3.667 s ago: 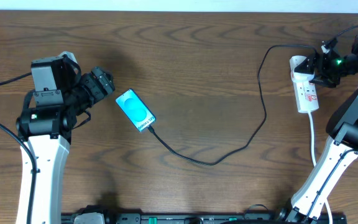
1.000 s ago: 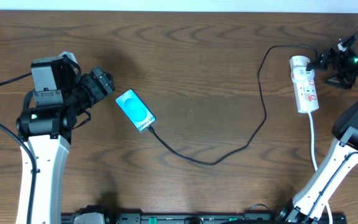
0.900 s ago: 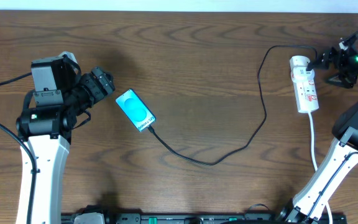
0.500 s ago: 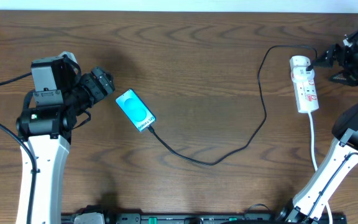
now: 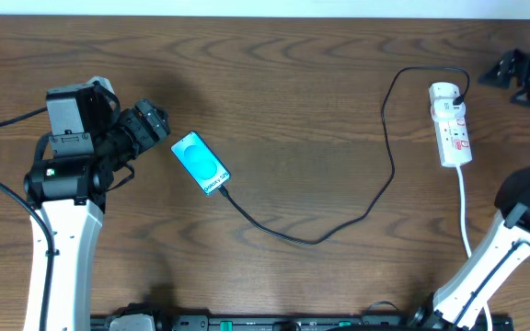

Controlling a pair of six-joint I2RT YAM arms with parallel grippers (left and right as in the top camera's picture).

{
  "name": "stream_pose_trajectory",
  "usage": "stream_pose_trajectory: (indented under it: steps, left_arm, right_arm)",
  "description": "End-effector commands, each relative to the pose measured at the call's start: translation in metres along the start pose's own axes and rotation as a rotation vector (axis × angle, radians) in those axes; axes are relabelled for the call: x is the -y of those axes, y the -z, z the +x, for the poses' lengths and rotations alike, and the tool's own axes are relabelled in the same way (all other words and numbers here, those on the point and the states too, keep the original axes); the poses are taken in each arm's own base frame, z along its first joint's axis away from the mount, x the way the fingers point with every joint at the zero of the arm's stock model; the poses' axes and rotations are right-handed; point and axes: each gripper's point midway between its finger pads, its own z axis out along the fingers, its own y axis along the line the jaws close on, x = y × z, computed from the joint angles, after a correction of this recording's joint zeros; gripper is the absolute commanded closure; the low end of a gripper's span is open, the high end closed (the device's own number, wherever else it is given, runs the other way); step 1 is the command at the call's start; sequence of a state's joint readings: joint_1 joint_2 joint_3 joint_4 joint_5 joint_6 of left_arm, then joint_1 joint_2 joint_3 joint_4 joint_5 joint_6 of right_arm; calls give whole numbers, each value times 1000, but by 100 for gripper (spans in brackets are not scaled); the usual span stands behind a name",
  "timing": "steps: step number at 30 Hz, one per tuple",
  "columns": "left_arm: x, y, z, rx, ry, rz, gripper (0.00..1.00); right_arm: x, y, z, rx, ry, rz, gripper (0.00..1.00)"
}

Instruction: Plug charger to phone and switch on socket

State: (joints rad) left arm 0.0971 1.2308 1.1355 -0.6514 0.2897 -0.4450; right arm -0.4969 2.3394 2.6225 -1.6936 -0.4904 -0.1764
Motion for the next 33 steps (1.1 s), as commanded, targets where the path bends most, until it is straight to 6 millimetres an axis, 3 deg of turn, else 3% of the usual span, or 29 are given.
stream_pose_trajectory:
  steps: [1, 6, 11, 23, 30, 33]
  left_arm:
    - [-1, -1, 1, -8, 5, 2, 9]
    - [-1, -1, 1, -8, -15, 2, 9]
    - [-1, -1, 1, -8, -49, 2, 9]
    - [-18, 4, -1, 9, -110, -100, 9]
    - [-27, 25, -10, 89, -136, -173, 9]
    - [-30, 35, -12, 119, -139, -195, 9]
  right_arm:
    - [-43, 55, 2, 126, 77, 87, 8]
    - [-83, 91, 12, 217, 139, 193, 7]
    - [-114, 108, 21, 279, 164, 298, 7]
    - [-172, 94, 39, 323, 217, 472, 10]
    - [-212, 83, 48, 350, 299, 473, 8]
    - [-221, 82, 50, 365, 318, 480, 7]
